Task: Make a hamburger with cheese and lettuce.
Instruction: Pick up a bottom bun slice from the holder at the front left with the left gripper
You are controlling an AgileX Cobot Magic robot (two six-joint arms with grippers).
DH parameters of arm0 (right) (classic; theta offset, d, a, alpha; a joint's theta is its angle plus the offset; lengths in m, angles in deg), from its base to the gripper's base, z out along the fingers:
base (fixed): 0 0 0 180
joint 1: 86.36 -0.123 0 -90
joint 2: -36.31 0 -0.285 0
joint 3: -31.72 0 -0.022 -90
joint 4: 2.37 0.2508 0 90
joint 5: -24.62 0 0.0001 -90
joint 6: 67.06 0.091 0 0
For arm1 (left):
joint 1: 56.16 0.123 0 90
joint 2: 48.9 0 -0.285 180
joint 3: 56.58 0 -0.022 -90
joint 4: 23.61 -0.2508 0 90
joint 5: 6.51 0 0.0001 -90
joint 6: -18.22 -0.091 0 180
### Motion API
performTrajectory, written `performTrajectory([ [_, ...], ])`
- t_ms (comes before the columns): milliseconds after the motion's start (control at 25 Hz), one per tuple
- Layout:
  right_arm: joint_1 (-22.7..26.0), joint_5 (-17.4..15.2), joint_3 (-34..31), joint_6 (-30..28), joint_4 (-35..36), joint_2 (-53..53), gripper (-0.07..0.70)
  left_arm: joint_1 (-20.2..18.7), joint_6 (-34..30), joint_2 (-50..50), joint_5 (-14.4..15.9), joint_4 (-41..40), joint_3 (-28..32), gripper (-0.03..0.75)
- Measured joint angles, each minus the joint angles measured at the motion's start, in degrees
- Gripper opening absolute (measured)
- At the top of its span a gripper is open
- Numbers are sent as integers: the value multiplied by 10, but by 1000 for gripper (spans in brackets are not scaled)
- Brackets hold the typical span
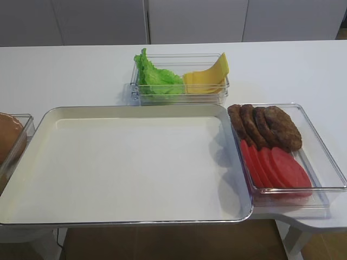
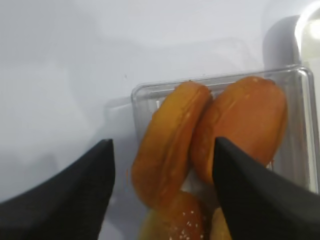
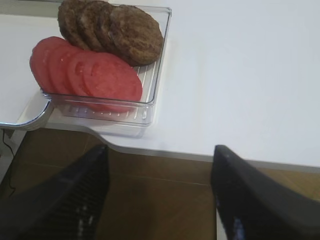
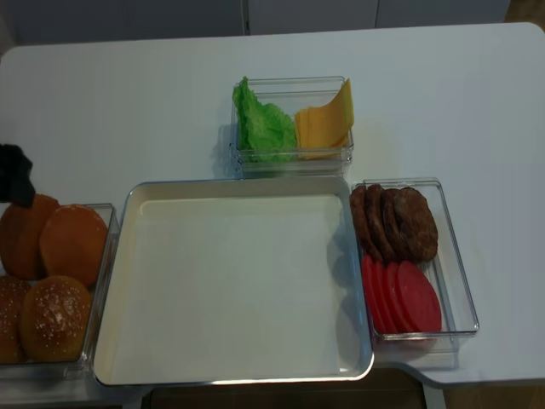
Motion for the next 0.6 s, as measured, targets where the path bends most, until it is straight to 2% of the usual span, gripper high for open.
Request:
performTrajectory([
  [200, 0, 0, 0, 0, 0, 0, 478, 12, -41, -1, 21, 0, 0, 454],
  [600, 0, 0, 0, 0, 0, 0, 478, 12, -60, -15, 22, 32, 0, 454],
])
